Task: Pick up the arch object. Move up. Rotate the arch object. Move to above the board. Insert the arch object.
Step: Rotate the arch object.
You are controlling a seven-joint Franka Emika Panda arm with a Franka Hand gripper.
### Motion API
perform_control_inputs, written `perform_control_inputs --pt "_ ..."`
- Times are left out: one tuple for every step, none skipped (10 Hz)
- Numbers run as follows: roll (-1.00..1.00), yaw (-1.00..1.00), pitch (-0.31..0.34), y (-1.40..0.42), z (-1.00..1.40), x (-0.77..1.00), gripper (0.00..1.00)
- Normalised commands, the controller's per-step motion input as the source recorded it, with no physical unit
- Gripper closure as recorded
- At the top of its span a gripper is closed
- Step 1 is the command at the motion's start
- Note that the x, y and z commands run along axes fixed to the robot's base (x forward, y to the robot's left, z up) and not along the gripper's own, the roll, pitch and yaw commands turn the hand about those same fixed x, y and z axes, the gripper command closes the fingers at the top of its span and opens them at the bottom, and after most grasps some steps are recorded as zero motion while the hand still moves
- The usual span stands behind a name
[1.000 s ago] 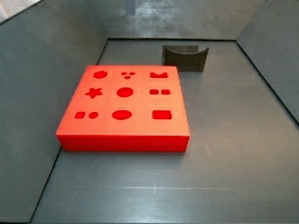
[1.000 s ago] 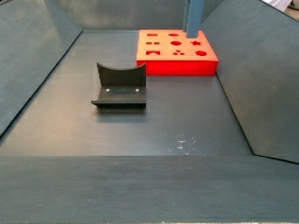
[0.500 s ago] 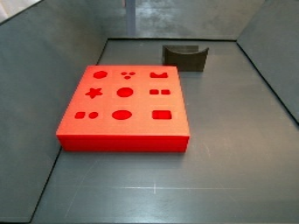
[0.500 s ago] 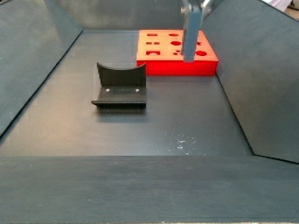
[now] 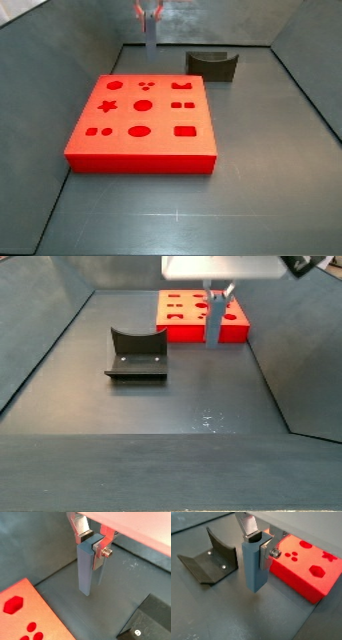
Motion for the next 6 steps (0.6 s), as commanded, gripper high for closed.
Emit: perform_control_inputs --pt "0.02 -0.03 -0.053 0.03 -1.0 0.02 1.0" --pt "0.03 -0.03 -0.054 0.03 -0.87 0.02 1.0" --pt "0.04 -0.04 -0.051 0.02 -0.68 0.02 1.0" --pt "0.05 -0.04 -0.05 0.02 -0.58 0.02 1.0" --pt "0.06 -0.04 -0.045 0.02 -0.4 0.02 1.0" --pt "0.06 -0.03 -0.04 0.02 -0.31 0.03 1.0"
